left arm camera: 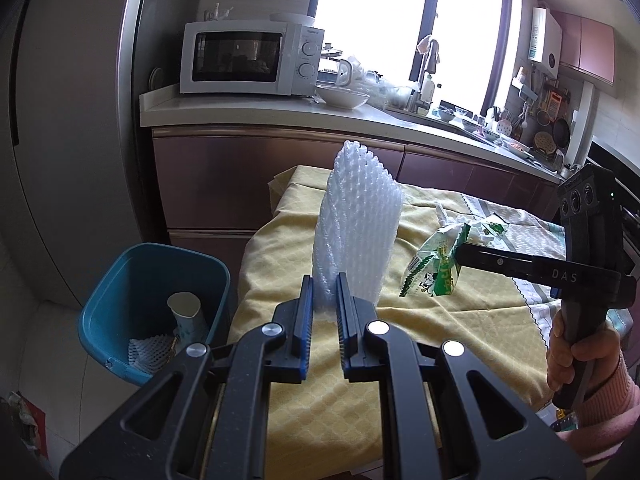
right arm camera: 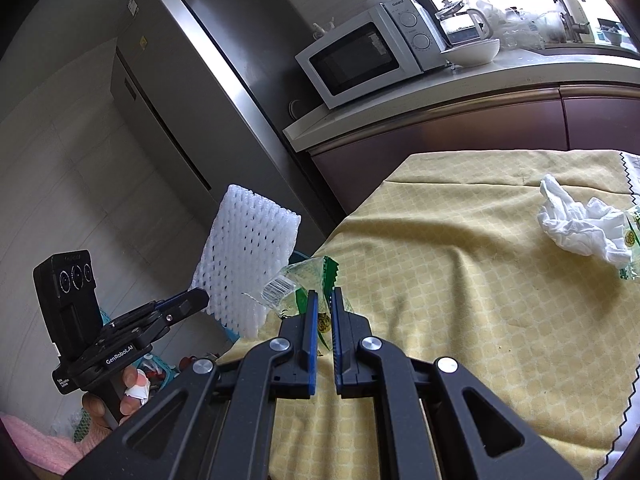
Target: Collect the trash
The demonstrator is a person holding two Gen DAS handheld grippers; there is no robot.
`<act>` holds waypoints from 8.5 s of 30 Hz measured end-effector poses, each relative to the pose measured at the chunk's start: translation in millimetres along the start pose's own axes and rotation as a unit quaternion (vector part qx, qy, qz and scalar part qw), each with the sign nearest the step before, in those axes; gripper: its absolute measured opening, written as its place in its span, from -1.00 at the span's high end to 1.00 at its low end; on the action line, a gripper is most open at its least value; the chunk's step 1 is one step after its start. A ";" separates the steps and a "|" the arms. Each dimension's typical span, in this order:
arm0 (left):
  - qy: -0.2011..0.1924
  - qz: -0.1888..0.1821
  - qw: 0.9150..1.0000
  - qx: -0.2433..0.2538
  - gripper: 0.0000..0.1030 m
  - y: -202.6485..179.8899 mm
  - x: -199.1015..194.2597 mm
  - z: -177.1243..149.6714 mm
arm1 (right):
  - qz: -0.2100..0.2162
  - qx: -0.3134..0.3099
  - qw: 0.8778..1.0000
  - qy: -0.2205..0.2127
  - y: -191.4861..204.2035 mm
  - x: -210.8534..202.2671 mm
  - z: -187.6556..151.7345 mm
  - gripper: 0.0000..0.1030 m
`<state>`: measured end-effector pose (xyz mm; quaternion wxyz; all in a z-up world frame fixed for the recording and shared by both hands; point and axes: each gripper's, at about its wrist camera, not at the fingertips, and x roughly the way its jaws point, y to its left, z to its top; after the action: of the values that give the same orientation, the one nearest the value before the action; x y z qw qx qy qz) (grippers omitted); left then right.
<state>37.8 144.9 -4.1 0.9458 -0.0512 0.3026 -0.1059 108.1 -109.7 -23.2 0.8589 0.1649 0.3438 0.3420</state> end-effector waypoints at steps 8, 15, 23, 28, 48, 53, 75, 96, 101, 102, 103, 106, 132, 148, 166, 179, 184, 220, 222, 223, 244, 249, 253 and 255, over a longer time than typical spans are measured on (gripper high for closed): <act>-0.002 0.014 1.000 -0.011 0.78 12.1 -5.4 -2.3 | 0.005 -0.006 1.000 0.006 6.3 11.2 3.0 0.90; -0.004 0.027 0.999 -0.021 0.78 25.3 -10.7 -5.3 | 0.012 -0.015 1.000 0.011 14.0 20.5 5.0 0.90; -0.009 0.042 0.999 -0.033 0.78 39.5 -15.4 -6.1 | 0.024 -0.019 0.999 0.019 23.6 34.5 8.3 0.90; -0.010 0.052 0.998 -0.042 0.78 47.2 -19.1 -8.1 | 0.032 -0.026 0.999 0.025 31.1 43.5 10.0 0.90; -0.013 0.095 0.992 -0.078 0.78 82.5 -26.4 -14.9 | 0.064 -0.046 0.996 0.048 58.9 76.9 17.7 0.90; -0.011 0.105 0.991 -0.086 0.78 91.5 -27.3 -17.2 | 0.071 -0.054 0.995 0.054 66.5 84.5 19.5 0.90; -0.001 0.133 0.985 -0.111 0.78 118.3 -19.9 -19.8 | 0.086 -0.076 0.991 0.076 83.4 113.8 26.8 0.90; 0.016 0.157 0.978 -0.138 0.78 146.4 -1.6 -24.8 | 0.073 -0.091 0.987 0.108 96.4 150.9 30.2 0.89; 0.020 0.160 0.977 -0.143 0.78 151.7 4.2 -24.2 | 0.070 -0.096 0.986 0.115 102.8 159.9 29.5 0.89; 0.020 0.162 0.976 -0.144 0.78 152.6 5.1 -24.3 | 0.070 -0.097 0.986 0.117 104.0 161.6 29.4 0.89; 0.021 0.163 0.976 -0.146 0.78 153.9 6.2 -24.5 | 0.069 -0.098 0.986 0.118 105.1 163.3 29.2 0.89; 0.024 0.166 0.974 -0.149 0.78 157.5 9.9 -26.7 | 0.068 -0.097 0.985 0.123 107.1 168.3 27.8 0.89; 0.058 0.189 0.965 -0.173 0.76 181.8 48.6 -37.9 | 0.035 -0.118 0.976 0.178 129.2 219.4 13.2 0.86; 0.081 0.181 0.961 -0.192 0.56 195.4 74.7 -52.4 | 0.012 -0.118 0.970 0.212 135.2 242.0 3.0 0.60; 0.032 0.148 0.978 -0.145 0.21 147.5 44.4 -32.6 | 0.031 -0.111 0.980 0.162 111.2 174.0 11.4 0.41; 0.027 0.016 0.999 -0.027 -0.04 18.9 71.4 7.1 | -0.062 -0.066 0.995 0.047 26.2 29.5 30.4 0.27; 0.045 -0.030 0.998 0.015 -0.04 -40.1 102.3 19.6 | -0.117 -0.023 0.993 0.011 -23.6 -21.5 29.8 0.27; 0.187 -0.147 0.968 0.079 -0.05 -217.1 302.3 64.9 | -0.188 0.140 0.971 -0.048 -202.4 -83.1 36.9 0.36; 0.191 -0.153 0.967 0.078 0.16 -219.6 306.5 65.1 | -0.188 0.139 0.971 -0.047 -202.6 -81.3 36.8 0.48; 0.193 -0.156 0.966 0.076 0.23 -221.3 308.3 64.8 | -0.187 0.138 0.972 -0.045 -202.8 -80.3 36.9 0.57; 0.141 -0.135 0.979 0.067 0.76 -181.1 243.1 60.8 | -0.185 0.117 0.973 -0.068 -181.0 -96.4 28.2 0.79; 0.127 -0.126 0.982 0.067 0.76 -161.8 214.8 51.3 | -0.174 0.103 0.977 -0.065 -163.8 -92.9 24.8 0.79; 0.120 -0.123 0.984 0.053 0.76 -145.4 197.6 45.3 | -0.161 0.094 0.980 -0.063 -149.0 -88.2 22.2 0.79; 0.115 -0.123 0.985 0.048 0.76 -137.3 187.9 41.9 | -0.155 0.091 0.982 -0.062 -142.2 -85.6 21.1 0.79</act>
<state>188.2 -30.6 -53.5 0.8858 -0.0302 0.3957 -0.2405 145.0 -271.9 -41.1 0.9025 0.2082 0.3411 0.1606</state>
